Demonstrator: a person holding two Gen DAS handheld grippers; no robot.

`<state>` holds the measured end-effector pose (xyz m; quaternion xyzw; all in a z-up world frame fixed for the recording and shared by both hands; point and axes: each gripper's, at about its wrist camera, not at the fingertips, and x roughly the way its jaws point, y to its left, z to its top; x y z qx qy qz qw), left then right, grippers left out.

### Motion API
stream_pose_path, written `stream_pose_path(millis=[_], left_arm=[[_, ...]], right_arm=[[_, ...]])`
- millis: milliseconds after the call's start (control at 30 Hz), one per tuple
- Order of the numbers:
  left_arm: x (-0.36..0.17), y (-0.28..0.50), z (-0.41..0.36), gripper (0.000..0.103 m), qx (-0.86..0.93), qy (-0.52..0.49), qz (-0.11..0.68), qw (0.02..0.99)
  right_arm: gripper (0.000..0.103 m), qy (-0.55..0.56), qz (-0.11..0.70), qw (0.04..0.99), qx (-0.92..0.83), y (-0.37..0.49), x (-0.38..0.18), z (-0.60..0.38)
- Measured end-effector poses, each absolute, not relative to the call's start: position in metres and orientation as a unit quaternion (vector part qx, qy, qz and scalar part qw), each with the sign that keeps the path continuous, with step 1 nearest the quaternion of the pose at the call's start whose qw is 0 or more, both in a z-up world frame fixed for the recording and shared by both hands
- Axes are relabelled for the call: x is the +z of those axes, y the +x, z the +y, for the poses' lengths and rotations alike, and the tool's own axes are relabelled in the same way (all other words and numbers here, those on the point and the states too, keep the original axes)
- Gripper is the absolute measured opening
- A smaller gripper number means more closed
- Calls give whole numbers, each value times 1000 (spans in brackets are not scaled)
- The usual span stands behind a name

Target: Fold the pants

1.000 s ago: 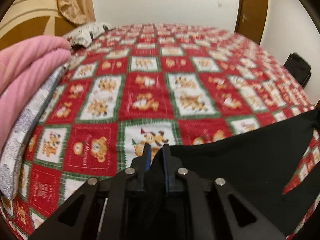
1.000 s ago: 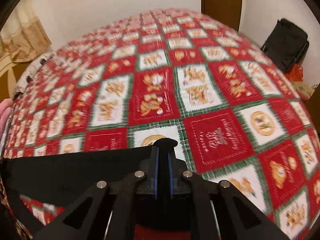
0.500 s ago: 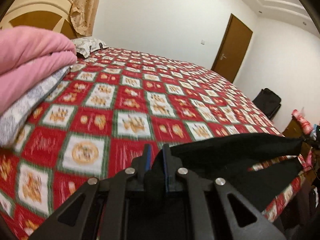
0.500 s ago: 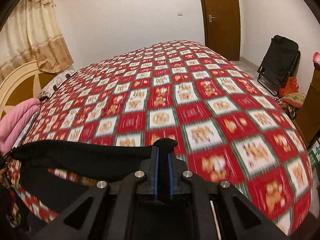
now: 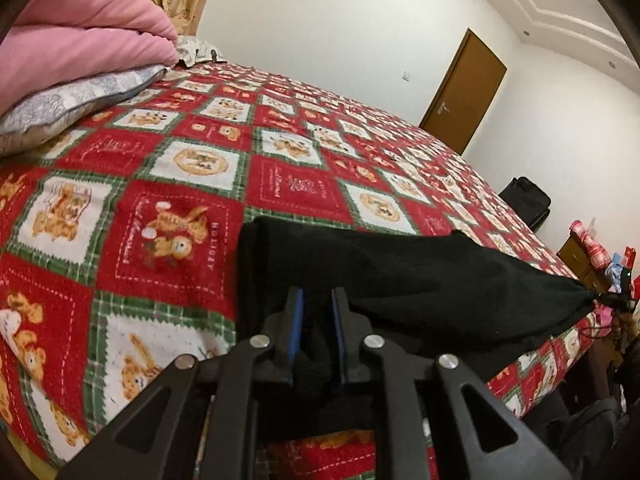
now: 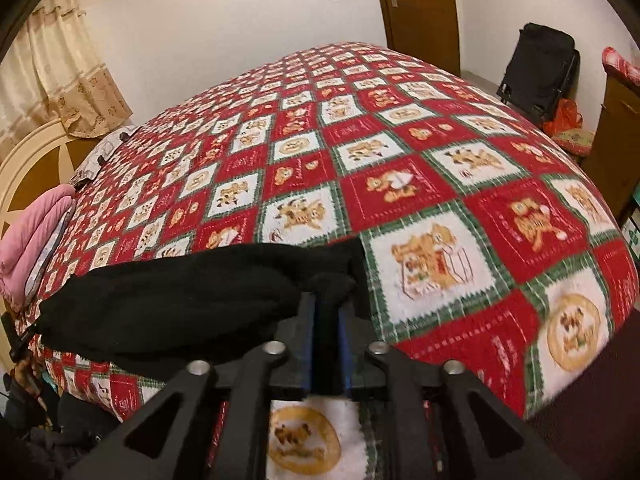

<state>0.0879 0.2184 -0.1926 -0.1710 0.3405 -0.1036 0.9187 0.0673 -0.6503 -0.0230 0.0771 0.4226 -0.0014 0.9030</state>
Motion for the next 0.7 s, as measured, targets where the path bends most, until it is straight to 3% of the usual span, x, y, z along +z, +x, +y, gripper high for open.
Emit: stream_pose_path(millis=[67, 100, 333, 433, 567, 700], left_arm=[[-191, 84, 218, 19, -105, -164, 341, 920], [-190, 81, 217, 19, -105, -156, 342, 921], [-181, 56, 231, 26, -51, -90, 340, 935], [-183, 49, 254, 26, -22, -115, 341, 933], [-179, 37, 260, 26, -16, -143, 331, 932], [-168, 31, 230, 26, -44, -108, 318, 941]], right_arm=[[51, 80, 431, 899, -14, 65, -22, -655], [53, 81, 430, 899, -19, 62, -20, -657], [53, 49, 412, 908, -51, 33, 3, -650], [53, 32, 406, 913, -31, 31, 10, -625], [54, -7, 402, 915, 33, 37, 15, -563], [54, -76, 396, 909, 107, 38, 18, -485]])
